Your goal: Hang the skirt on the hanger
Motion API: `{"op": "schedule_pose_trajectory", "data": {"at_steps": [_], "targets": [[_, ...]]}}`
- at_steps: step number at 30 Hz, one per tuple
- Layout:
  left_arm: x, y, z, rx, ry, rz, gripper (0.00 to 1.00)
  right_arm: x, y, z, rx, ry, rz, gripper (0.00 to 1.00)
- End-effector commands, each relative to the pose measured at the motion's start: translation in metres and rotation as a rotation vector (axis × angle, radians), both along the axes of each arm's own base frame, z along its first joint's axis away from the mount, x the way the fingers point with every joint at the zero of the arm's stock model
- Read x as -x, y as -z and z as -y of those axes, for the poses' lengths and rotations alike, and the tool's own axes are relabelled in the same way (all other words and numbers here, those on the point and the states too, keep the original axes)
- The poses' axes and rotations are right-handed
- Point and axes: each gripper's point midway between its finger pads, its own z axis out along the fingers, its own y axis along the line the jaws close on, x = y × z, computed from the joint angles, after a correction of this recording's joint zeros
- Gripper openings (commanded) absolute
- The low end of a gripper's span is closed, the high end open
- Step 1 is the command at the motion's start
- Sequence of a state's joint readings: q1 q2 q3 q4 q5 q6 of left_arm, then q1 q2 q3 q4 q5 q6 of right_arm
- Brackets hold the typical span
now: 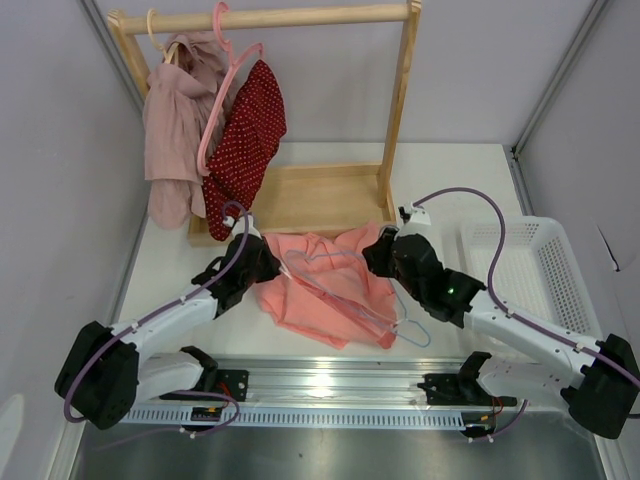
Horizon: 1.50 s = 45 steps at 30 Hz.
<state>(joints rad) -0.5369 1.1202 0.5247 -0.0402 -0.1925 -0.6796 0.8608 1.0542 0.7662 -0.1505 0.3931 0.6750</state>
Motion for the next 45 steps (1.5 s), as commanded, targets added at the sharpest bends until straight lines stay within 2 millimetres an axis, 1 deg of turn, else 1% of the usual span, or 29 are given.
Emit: {"op": "schedule_pose_trajectory", "data": {"at_steps": [1, 6, 11, 17, 19, 20, 27, 35, 38, 39, 40, 42, 45], "targets": [[-0.022, -0.025, -0.003, -0.003, -0.037, 0.078, 0.00, 0.003, -0.016, -0.009, -0.030, -0.050, 0.056, 0.00], [-0.027, -0.029, -0.002, -0.003, -0.042, 0.088, 0.00, 0.009, -0.014, -0.009, -0.013, -0.073, 0.056, 0.00], [-0.025, -0.027, 0.000, 0.002, -0.034, 0.081, 0.00, 0.011, -0.012, -0.012, 0.004, -0.100, 0.049, 0.00], [-0.022, -0.034, 0.001, 0.015, -0.014, 0.098, 0.00, 0.009, -0.006, -0.015, 0.027, -0.100, 0.034, 0.00], [-0.022, -0.039, 0.004, 0.026, -0.004, 0.109, 0.00, 0.007, -0.008, -0.014, 0.036, -0.088, 0.039, 0.00], [-0.021, -0.038, 0.003, 0.024, 0.000, 0.108, 0.00, 0.006, -0.007, -0.013, 0.046, -0.082, 0.041, 0.00], [-0.014, -0.046, 0.010, 0.032, 0.047, 0.121, 0.00, -0.001, -0.004, -0.012, 0.087, -0.052, 0.056, 0.00], [-0.003, -0.044, 0.012, 0.006, 0.100, 0.108, 0.00, -0.010, -0.016, -0.005, 0.116, -0.009, 0.100, 0.00], [0.000, -0.045, 0.016, -0.006, 0.128, 0.107, 0.00, -0.013, -0.022, -0.008, 0.121, -0.016, 0.111, 0.00], [0.001, -0.044, 0.016, -0.012, 0.134, 0.104, 0.00, -0.013, -0.020, -0.009, 0.124, -0.022, 0.108, 0.00], [0.000, -0.047, 0.018, -0.011, 0.138, 0.109, 0.00, -0.014, -0.023, -0.011, 0.123, -0.024, 0.113, 0.00], [0.002, -0.044, 0.020, -0.022, 0.157, 0.100, 0.00, -0.014, -0.023, -0.014, 0.119, -0.032, 0.115, 0.00], [0.003, -0.044, 0.024, -0.032, 0.170, 0.101, 0.00, -0.015, -0.027, -0.014, 0.117, -0.034, 0.125, 0.00]]}}
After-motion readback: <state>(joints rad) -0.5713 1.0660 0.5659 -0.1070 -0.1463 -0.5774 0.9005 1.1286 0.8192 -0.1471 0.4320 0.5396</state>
